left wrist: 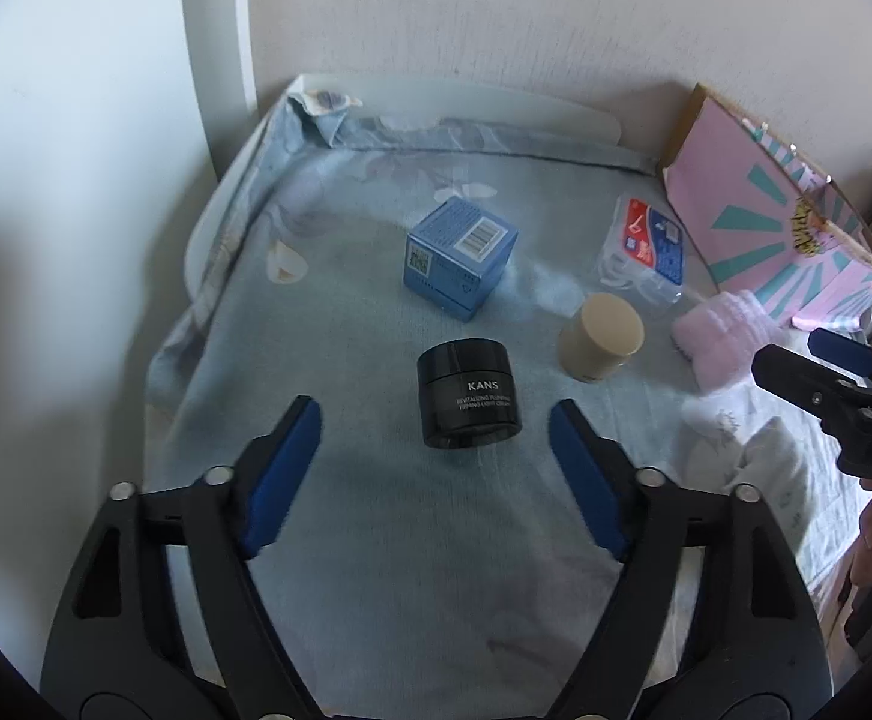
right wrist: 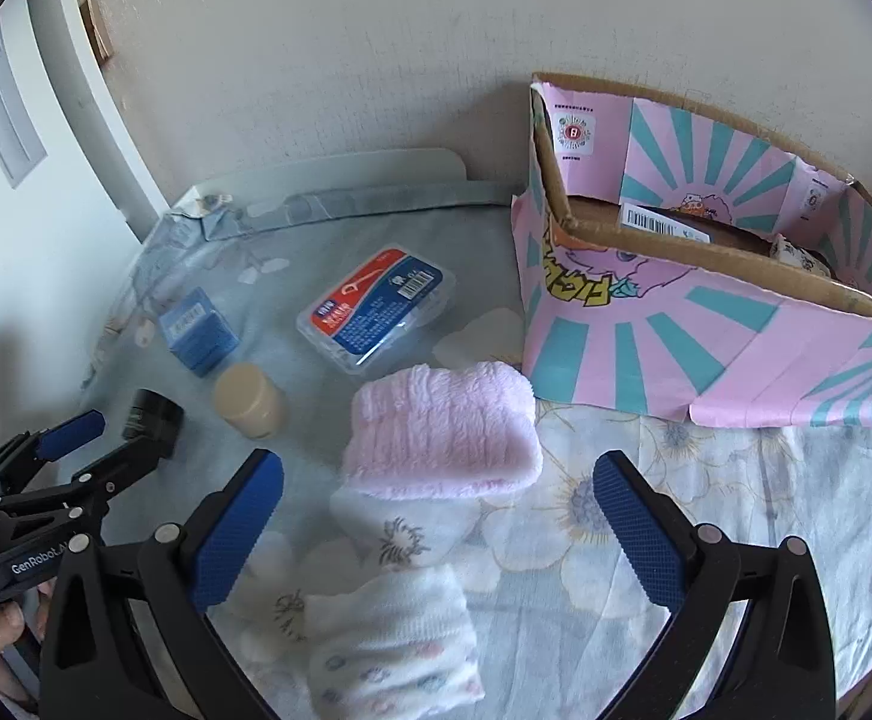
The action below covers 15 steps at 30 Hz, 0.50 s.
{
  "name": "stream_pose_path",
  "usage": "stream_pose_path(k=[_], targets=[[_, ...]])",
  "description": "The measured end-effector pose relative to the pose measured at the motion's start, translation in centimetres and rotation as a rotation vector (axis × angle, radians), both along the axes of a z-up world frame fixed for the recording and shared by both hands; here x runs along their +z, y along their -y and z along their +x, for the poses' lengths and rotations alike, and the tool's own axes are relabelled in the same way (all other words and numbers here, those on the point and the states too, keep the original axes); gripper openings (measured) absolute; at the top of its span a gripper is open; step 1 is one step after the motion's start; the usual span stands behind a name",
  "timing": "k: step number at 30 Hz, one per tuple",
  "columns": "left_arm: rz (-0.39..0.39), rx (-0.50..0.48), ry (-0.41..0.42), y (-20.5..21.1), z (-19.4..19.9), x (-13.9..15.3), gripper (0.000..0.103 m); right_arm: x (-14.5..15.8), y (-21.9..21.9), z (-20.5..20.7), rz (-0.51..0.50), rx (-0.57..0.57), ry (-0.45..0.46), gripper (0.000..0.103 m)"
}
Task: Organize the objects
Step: 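Grasp the black KANS jar with left gripper while right gripper grasps the pink towel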
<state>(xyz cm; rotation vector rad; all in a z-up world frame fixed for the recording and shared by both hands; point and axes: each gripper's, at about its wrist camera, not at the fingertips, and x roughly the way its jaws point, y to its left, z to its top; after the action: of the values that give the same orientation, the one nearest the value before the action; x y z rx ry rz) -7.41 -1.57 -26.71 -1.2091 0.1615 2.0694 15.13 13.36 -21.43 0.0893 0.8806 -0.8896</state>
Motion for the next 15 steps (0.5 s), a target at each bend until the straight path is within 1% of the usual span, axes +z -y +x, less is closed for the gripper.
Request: stream_pose_path(k=[3, 5, 6, 8, 9, 11, 12, 13, 15], targets=[[-0.005, 0.003, 0.000, -0.5, -0.2, -0.5, 0.068, -0.6, 0.8, 0.4, -0.006, -0.002, -0.021, 0.103], [-0.001, 0.007, 0.000, -0.6, -0.3, -0.7, 0.061, -0.9, 1.2, 0.6, -0.006, 0.001, -0.027, 0.103], [0.002, 0.006, 0.002, -0.6, -0.3, -0.7, 0.059, -1.0, 1.3, 0.8, -0.013, 0.001, -0.034, 0.103], [0.004, 0.002, -0.003, -0.8, -0.2, -0.7, 0.053, -1.3, 1.4, 1.0, -0.026, -0.001, -0.048, 0.103], [0.004, -0.004, -0.008, -0.9, -0.1, -0.6, 0.052, -1.4, 1.4, 1.2, -0.029, 0.000, -0.052, 0.103], [0.000, -0.018, -0.016, -1.2, 0.1, -0.6, 0.043, -1.5, 1.5, 1.4, -0.033, 0.005, -0.054, 0.103], [-0.004, -0.026, -0.018, -1.4, 0.2, -0.6, 0.041, -1.5, 1.5, 1.5, -0.033, 0.007, -0.054, 0.102], [-0.008, -0.032, -0.020, -1.6, 0.2, -0.6, 0.037, -1.5, 1.5, 1.6, -0.034, 0.008, -0.054, 0.100], [-0.014, -0.041, -0.024, -1.8, 0.3, -0.5, 0.036, -1.5, 1.6, 1.8, -0.030, 0.009, -0.056, 0.095]])
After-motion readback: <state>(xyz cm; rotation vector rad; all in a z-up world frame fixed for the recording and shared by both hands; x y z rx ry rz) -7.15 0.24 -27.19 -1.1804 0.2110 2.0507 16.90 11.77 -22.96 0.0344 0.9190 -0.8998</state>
